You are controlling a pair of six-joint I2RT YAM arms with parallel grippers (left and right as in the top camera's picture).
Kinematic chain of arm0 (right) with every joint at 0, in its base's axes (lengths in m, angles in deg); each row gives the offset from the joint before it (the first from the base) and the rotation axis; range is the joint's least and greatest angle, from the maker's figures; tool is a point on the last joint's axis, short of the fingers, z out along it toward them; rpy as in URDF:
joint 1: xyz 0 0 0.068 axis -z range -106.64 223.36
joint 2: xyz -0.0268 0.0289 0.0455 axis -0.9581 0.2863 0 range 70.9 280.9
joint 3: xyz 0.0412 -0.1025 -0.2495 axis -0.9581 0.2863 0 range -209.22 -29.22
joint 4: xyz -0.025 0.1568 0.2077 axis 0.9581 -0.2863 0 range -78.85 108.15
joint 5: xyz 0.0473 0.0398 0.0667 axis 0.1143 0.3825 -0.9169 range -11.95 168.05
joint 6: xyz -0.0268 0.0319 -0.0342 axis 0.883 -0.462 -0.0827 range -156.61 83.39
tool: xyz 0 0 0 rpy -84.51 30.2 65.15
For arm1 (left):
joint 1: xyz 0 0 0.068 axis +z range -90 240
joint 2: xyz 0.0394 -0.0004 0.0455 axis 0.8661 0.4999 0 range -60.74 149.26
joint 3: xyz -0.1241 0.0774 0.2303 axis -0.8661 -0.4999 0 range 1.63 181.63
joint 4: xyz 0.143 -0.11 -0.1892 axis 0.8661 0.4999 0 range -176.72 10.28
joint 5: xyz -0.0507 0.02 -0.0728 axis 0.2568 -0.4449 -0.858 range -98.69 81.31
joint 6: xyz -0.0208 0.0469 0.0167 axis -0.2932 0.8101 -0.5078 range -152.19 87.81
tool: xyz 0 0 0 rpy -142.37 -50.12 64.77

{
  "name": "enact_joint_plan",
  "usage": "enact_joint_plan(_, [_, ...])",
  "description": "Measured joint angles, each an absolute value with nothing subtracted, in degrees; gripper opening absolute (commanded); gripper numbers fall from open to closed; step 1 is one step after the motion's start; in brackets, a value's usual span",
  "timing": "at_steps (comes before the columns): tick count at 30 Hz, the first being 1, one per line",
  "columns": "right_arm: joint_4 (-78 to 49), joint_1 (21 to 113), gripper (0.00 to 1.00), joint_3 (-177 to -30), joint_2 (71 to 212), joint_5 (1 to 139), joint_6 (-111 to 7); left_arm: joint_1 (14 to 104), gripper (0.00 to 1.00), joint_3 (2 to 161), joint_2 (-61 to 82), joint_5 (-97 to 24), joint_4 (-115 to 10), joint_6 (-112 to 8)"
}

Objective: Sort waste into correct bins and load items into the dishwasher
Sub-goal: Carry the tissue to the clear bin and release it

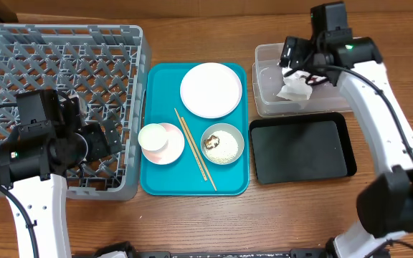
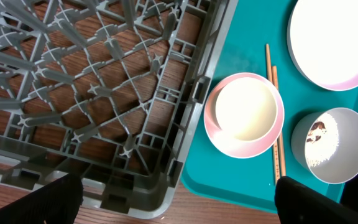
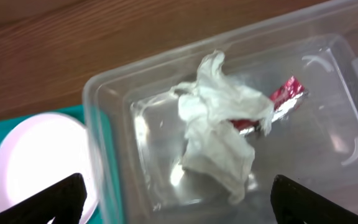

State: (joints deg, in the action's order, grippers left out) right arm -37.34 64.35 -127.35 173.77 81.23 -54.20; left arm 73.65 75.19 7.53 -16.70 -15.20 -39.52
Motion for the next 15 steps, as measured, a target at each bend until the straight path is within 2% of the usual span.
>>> enact_joint_plan(3, [-42.0, 65.9, 0.96, -127.3, 168.9, 77.8, -54.2, 73.7, 1.00, 75.2, 7.5, -16.7, -15.3, -39.5])
enact_joint_plan(8, [-53.6, 69.1, 0.88, -127.5, 162.0, 73.6, -53.1, 73.7, 1.00, 75.2, 7.5, -16.7, -15.4, -39.1])
enact_joint_plan(11, [-59.0, 68.2, 0.87, -127.2, 161.4, 70.6, -52.1, 73.7, 1.00, 75.2, 7.5, -16.7, -15.4, -38.4])
enact_joint_plan(15, [-58.3, 64.6, 0.86, -124.3, 161.2, 68.1, -51.8, 73.7, 1.00, 75.2, 7.7, -16.7, -15.6, -37.9])
